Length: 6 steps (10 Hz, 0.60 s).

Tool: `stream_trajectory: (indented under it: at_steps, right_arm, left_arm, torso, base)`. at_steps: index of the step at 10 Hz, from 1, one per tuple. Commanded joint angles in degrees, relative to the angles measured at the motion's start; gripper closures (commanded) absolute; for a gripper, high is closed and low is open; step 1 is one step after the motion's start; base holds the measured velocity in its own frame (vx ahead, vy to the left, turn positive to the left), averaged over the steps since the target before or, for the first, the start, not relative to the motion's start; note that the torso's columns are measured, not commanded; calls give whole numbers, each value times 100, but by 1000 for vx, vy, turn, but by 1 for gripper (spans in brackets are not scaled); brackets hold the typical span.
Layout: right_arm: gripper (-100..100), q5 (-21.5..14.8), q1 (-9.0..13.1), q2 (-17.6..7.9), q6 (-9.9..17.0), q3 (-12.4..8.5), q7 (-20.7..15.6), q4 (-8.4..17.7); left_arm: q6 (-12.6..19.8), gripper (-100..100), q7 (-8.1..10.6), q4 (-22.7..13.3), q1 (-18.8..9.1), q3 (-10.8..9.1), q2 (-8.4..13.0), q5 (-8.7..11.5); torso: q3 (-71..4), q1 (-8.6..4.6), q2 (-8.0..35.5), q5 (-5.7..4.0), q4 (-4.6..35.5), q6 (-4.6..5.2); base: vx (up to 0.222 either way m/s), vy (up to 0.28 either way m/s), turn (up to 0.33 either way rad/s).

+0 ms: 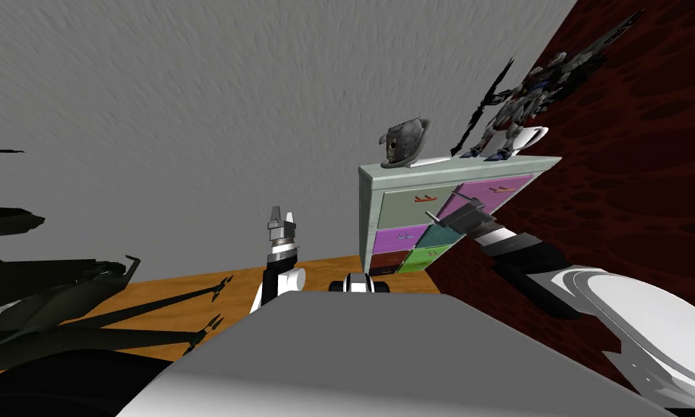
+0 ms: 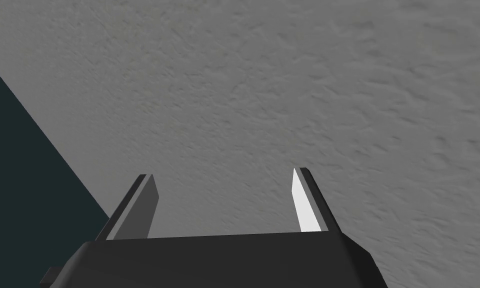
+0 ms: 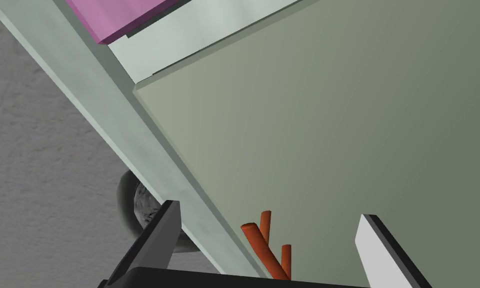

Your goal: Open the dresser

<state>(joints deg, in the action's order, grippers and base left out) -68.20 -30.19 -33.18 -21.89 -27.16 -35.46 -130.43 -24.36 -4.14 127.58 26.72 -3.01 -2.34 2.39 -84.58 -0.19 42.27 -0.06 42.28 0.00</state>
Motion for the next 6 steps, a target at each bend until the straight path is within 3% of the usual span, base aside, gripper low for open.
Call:
stream_trajectory:
  at_steps: [1,2,6]
  right_arm:
    - [-100,-116,0,-68,0,-42,-92,17]
    - [-100,-174,59,-217,146,-145,-4,255]
    - [-100,-267,177,-502,437,-344,214,726]
  left_arm:
    - [0,0,0,0,0,0,0,0]
    - [0,0,0,0,-1,0,1,0]
    - [1,0,0,0,-3,0,0,0]
  torso:
    - [-1,5,-1,2,0,-1]
    - [4,2,6,1,1,-2]
    - [9,19,15,7,5,0]
  base:
    - [17,15,-16]
    - [-51,11,349]
    - [-105,11,239]
